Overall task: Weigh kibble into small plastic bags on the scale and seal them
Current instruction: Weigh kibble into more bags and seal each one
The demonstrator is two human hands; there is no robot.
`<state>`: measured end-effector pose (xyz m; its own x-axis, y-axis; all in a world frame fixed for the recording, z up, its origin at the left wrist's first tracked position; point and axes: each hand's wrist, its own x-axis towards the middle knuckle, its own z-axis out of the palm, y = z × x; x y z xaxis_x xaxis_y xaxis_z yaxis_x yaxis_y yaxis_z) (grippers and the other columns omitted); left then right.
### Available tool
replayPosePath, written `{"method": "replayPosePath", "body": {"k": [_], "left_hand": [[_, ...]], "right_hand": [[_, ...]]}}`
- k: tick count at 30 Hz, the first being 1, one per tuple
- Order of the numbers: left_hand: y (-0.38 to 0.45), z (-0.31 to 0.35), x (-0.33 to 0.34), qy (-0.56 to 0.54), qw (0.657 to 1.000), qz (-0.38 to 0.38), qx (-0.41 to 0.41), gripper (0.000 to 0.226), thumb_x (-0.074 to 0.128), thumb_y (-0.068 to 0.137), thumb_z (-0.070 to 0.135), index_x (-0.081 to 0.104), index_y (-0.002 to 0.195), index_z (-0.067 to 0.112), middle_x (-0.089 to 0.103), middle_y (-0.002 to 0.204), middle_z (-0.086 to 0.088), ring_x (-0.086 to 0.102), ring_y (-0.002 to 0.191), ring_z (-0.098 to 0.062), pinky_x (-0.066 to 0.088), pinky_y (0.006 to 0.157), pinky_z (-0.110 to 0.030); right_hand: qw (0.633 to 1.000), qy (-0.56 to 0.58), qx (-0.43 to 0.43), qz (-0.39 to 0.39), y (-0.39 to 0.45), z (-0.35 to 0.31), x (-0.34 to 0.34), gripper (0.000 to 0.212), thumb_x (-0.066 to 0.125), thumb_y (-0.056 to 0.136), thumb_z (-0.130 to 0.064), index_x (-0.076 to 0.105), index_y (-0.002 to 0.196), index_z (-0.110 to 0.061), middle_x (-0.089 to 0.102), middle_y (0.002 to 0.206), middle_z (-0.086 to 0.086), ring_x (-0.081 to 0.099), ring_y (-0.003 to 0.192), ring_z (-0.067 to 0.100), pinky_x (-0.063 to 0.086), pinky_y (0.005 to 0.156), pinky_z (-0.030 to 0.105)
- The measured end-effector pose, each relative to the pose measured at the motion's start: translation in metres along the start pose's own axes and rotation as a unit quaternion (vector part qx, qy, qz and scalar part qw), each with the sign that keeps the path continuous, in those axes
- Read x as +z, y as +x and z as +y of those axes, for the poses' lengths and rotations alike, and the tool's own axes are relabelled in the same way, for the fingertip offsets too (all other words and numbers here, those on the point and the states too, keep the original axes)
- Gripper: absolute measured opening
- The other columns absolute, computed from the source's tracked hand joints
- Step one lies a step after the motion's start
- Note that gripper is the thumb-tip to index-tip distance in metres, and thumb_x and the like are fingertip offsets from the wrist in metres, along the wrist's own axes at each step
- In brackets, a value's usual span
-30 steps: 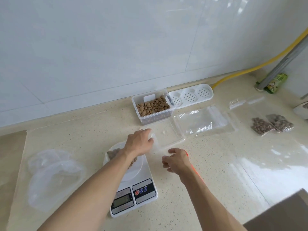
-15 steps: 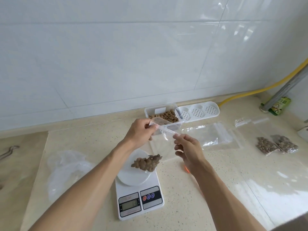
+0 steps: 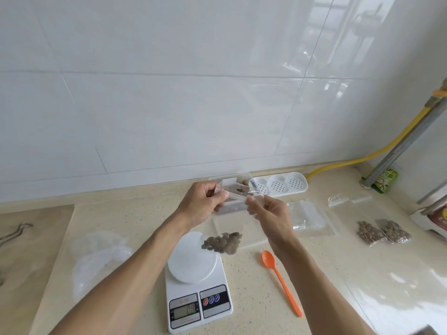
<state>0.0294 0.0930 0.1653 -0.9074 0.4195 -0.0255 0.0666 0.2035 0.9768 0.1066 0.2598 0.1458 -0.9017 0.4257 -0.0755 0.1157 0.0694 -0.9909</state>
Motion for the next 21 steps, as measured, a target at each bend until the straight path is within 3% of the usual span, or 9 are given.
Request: {"method": "replayPosePath", "body": {"k": [5, 10, 12, 15, 19, 21], "left_hand": [[-0.003, 0.011, 0.001, 0.008, 1.000, -0.017, 0.019, 0.020, 0.062, 0.092, 0.014, 0.066, 0.077, 0.002, 0.064, 0.065, -0.005, 0.059, 0.062, -0.013, 0.049, 0.062, -0.024], [-0.003, 0.026, 0.001, -0.001, 0.997, -0.043, 0.056, 0.018, 0.062, 0.091, 0.011, 0.066, 0.082, -0.005, 0.062, 0.069, -0.016, 0.056, 0.065, -0.019, 0.050, 0.067, -0.034], [-0.004, 0.030, 0.003, -0.001, 0.997, -0.044, 0.066, 0.018, 0.063, 0.091, 0.012, 0.067, 0.082, -0.003, 0.064, 0.071, -0.023, 0.057, 0.066, -0.021, 0.053, 0.073, -0.044], [-0.004, 0.033, 0.004, 0.013, 0.996, -0.039, 0.074, 0.018, 0.065, 0.089, 0.016, 0.069, 0.078, 0.002, 0.067, 0.072, -0.019, 0.059, 0.065, -0.020, 0.053, 0.082, -0.051], [-0.003, 0.035, 0.006, 0.036, 0.995, -0.035, 0.089, 0.026, 0.066, 0.082, 0.029, 0.069, 0.072, 0.005, 0.067, 0.066, -0.014, 0.059, 0.062, -0.020, 0.054, 0.075, -0.050], [-0.003, 0.038, 0.007, 0.035, 0.994, -0.040, 0.093, 0.024, 0.067, 0.085, 0.024, 0.069, 0.073, 0.004, 0.065, 0.063, -0.012, 0.058, 0.060, -0.017, 0.053, 0.068, -0.043]], "right_hand": [[0.999, -0.040, -0.035, 0.008, -0.001, -0.014, -0.006, 0.017, 0.069, 0.091, -0.023, 0.074, 0.079, -0.012, 0.064, 0.068, 0.003, 0.059, 0.066, 0.011, 0.052, 0.073, 0.036], [0.996, 0.031, -0.034, -0.079, -0.008, -0.037, -0.010, 0.024, 0.072, 0.088, -0.013, 0.073, 0.064, -0.017, 0.062, 0.065, 0.006, 0.056, 0.063, 0.013, 0.050, 0.068, 0.027], [0.997, 0.026, -0.044, -0.064, -0.008, -0.041, -0.010, 0.020, 0.072, 0.087, -0.010, 0.073, 0.067, -0.013, 0.061, 0.062, 0.004, 0.055, 0.059, 0.009, 0.048, 0.062, 0.021], [0.998, 0.007, -0.048, -0.030, -0.009, -0.047, -0.009, 0.016, 0.073, 0.086, -0.008, 0.074, 0.071, -0.005, 0.061, 0.063, 0.006, 0.054, 0.057, 0.008, 0.047, 0.059, 0.020], [0.997, -0.055, -0.056, -0.022, -0.008, -0.055, -0.014, 0.015, 0.078, 0.081, -0.012, 0.077, 0.067, -0.017, 0.068, 0.063, -0.002, 0.056, 0.060, 0.007, 0.049, 0.067, 0.032], [0.993, -0.092, -0.072, -0.032, -0.007, -0.059, -0.020, 0.015, 0.080, 0.080, -0.017, 0.076, 0.066, -0.020, 0.068, 0.062, -0.005, 0.055, 0.059, 0.006, 0.047, 0.067, 0.036]]}}
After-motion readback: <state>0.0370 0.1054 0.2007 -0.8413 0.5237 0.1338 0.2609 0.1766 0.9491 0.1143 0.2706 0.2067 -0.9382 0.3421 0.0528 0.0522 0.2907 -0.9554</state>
